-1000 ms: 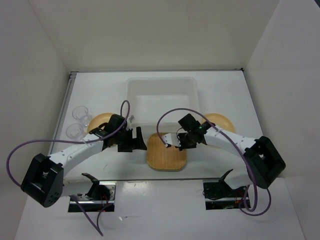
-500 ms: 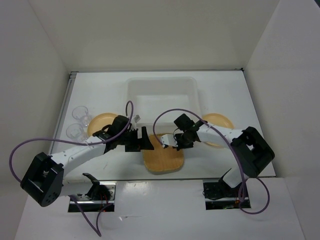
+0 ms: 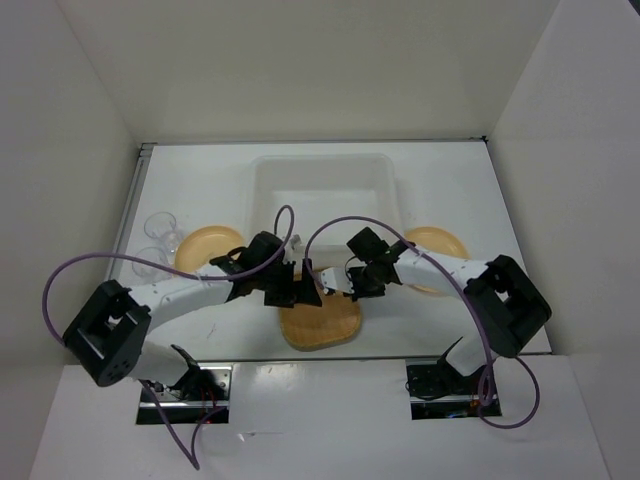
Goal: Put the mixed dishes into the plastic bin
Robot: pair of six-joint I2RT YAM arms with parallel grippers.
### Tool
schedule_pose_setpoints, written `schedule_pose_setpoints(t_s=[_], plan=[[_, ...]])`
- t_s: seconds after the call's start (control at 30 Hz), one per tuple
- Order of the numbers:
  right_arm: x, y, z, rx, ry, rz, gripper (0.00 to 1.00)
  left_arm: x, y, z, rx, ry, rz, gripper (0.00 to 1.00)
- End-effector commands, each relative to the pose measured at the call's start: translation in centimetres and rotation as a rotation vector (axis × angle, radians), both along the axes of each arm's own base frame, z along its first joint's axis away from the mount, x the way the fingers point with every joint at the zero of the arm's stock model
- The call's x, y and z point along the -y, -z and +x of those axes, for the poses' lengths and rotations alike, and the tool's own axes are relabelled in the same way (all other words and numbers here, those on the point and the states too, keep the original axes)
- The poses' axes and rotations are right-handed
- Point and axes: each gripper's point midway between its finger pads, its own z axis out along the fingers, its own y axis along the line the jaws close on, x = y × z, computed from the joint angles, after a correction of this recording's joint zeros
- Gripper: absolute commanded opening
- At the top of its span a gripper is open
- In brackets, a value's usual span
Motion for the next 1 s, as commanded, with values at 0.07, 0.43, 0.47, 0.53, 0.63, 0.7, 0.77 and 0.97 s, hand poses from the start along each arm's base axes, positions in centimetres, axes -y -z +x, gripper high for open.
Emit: schedule_pose_setpoints(t_s=[0.07, 0.43, 0.47, 0.53, 0.63, 0.7, 0.77, 0.97], plan=[[-4.1, -6.8, 0.4, 0.065, -0.027, 0.203, 0.0, -1.6, -7.8, 1.2, 0.186, -0.126, -0.062, 1.0], [-5.8, -4.3, -2.3, -0.006, -0.109, 0.14, 0.0, -7.0, -5.9, -4.0, 0.064, -0.348, -0.114, 1.0], [-5.8, -4.0, -1.9, 0.004, -0.104, 0.13, 0.0, -7.3, -5.8, -4.3, 0.056, -0.359, -0.123, 1.0], [-5.5, -3.1, -1.8, 0.004, -0.096, 0.106, 0.0, -7.9, -6.0, -5.0, 0.058, -0.39, -0.158, 1.0], [-5.1, -2.0, -1.7, 0.008, -0.098, 0.086, 0.0, -8.4, -6.4, -6.0, 0.051, -0.426, -0.216, 1.0], [-5.2, -1.7, -1.6, 0.008, -0.098, 0.085, 0.0, -8.8, -6.2, -6.5, 0.041, -0.448, -0.248, 1.0], [-4.9, -0.8, -2.0, -0.015, -0.097, 0.063, 0.0, -8.9, -6.1, -6.8, 0.037, -0.456, -0.259, 1.0], [-4.3, 1.0, -2.0, -0.035, -0.09, 0.02, 0.0, -9.3, -4.2, -6.7, -0.004, -0.471, -0.176, 1.0]])
